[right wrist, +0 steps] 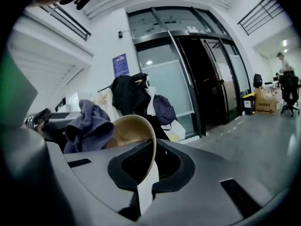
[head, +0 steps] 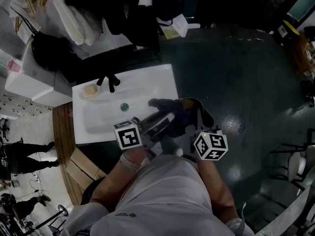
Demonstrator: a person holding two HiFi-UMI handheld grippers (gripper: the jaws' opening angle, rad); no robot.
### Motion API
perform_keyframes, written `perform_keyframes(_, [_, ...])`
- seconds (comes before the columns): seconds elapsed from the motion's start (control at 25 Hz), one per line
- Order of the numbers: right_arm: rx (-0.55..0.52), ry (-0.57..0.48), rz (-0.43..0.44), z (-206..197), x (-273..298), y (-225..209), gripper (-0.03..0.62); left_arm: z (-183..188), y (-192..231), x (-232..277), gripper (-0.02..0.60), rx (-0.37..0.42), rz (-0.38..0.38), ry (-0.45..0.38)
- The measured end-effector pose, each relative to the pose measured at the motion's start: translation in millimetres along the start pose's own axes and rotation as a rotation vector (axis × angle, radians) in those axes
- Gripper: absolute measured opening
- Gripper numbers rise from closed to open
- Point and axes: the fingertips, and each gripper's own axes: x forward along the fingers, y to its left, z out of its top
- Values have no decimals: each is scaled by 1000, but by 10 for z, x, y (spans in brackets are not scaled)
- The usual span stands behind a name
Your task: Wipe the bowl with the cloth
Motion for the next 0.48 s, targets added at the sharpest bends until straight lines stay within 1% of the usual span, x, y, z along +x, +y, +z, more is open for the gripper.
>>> perform_keyframes(0.12, [43,13,-20,-50,-5,-104,29,148,107,-167,64,11,28,-51])
perform_keyframes(0.28, [77,24,-27,-94,-19,-170,29,332,399,-486,64,56,142,-117])
perform_keyframes(0.48, [74,20,-18,-105,-17,-151,29,523,635,-791,64,132,260,-174])
